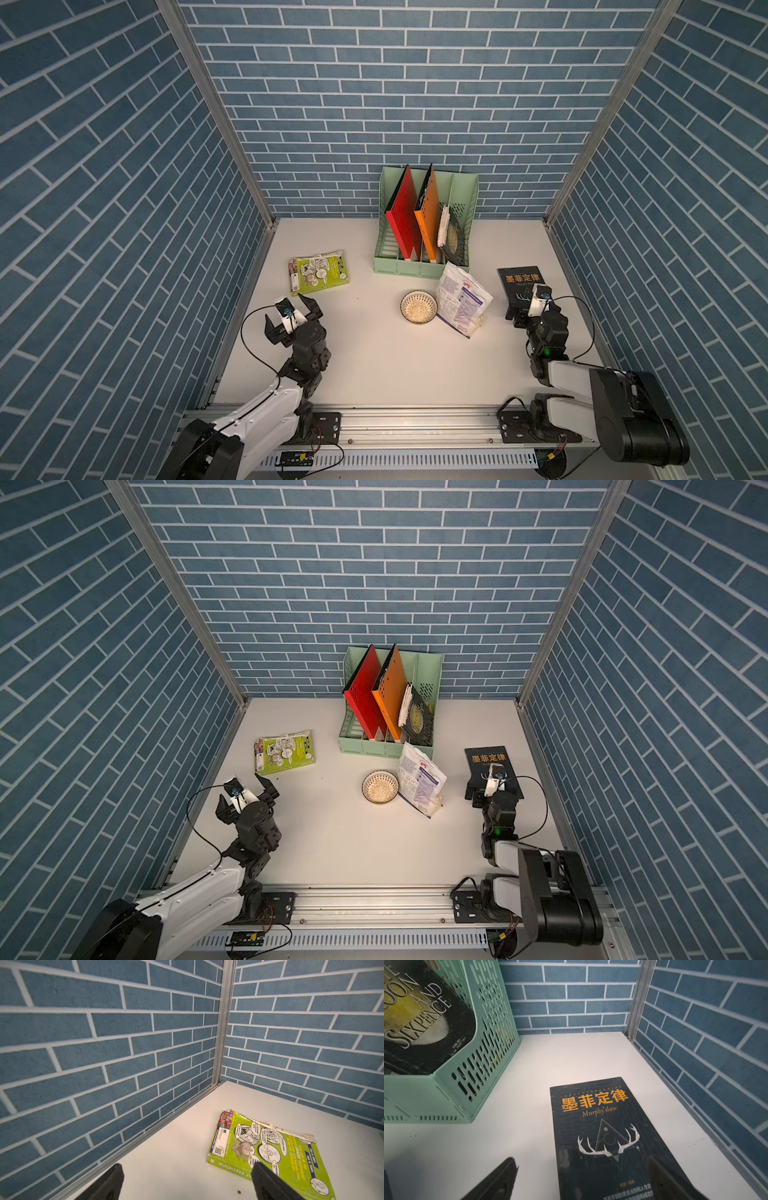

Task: Pour the oats into the breakfast bowl
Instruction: Reset both arms

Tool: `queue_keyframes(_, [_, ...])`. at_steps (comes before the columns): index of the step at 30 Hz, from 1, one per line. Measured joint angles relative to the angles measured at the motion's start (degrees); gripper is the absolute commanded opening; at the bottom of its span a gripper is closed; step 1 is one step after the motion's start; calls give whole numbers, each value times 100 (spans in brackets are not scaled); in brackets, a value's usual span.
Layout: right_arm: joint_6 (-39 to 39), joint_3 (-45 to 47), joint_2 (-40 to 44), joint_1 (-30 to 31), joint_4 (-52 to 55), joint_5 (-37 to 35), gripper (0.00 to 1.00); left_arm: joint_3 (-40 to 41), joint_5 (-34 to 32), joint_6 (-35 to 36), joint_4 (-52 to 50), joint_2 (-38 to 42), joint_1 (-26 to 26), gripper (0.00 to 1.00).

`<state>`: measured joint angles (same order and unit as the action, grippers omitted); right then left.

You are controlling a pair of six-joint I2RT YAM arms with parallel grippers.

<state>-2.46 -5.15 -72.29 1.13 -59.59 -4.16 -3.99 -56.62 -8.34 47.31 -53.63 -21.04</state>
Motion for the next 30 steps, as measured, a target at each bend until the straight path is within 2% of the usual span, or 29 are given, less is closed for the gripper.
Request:
queue_keyframes(7, [129, -28, -1250, 0, -1663, 103, 100, 11, 1008, 170, 1320, -1316, 507, 100])
queue_keyframes(16, [203, -647, -1504, 0, -1523, 254, 100, -380, 2345, 1078, 2782, -2905, 654, 100])
queue_keyframes(23, [249, -647, -1504, 9, -1502, 278, 100, -372, 3580, 1034, 3261, -3145, 1416, 100])
queue_keyframes(26, [251, -647, -1504, 11, -1502, 295, 100, -553, 4083, 931, 2977, -3300, 1672, 99])
queue_keyframes(30, [295, -647, -1504, 11, -1495, 428, 100, -664, 4428, 813, 2916, -3311, 1825, 99])
